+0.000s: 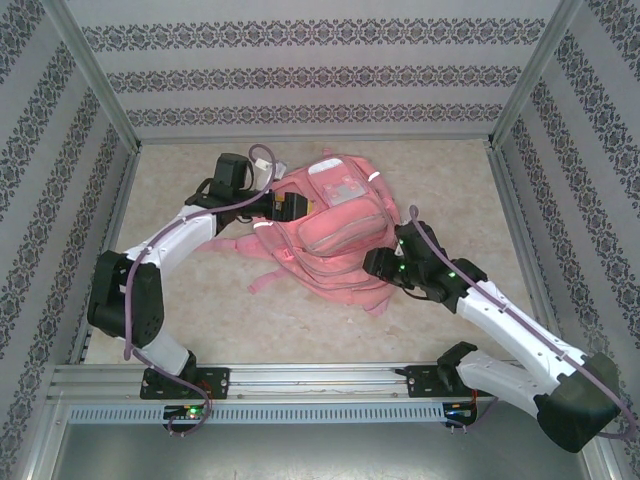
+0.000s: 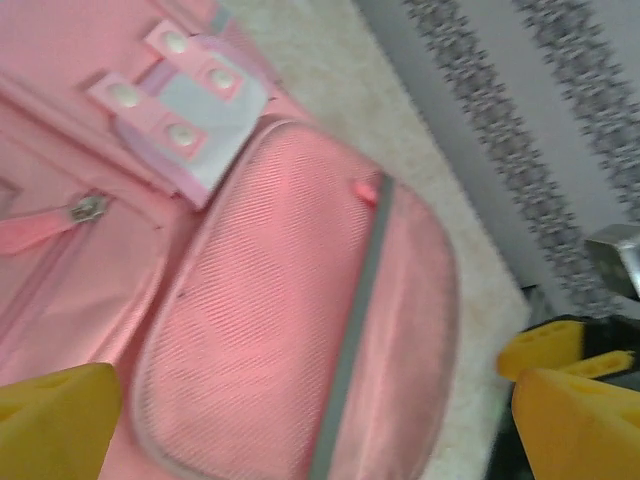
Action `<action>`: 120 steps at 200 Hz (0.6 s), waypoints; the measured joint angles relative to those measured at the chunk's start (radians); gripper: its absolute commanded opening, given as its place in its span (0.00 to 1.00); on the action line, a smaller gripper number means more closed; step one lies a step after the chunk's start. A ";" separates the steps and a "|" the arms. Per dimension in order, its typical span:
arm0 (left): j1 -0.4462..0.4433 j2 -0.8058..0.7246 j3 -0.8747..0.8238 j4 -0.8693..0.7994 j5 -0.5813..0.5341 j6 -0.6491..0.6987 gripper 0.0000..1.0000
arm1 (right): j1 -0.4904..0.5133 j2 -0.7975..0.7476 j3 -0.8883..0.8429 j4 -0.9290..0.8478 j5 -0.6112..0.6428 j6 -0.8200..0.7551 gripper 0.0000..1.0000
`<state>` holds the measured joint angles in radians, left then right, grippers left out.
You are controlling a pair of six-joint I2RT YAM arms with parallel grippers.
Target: Pack the student bag
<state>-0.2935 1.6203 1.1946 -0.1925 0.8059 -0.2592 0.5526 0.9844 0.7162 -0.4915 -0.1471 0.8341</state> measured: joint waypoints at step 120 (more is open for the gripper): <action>-0.089 0.159 -0.037 -0.099 -0.253 0.348 0.54 | -0.334 0.494 0.116 0.081 -0.223 -0.331 0.14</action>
<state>-0.3824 1.7798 1.1576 -0.2916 0.5529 0.0883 0.2184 1.4788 0.8318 -0.4107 -0.3702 0.5034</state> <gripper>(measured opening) 0.559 0.139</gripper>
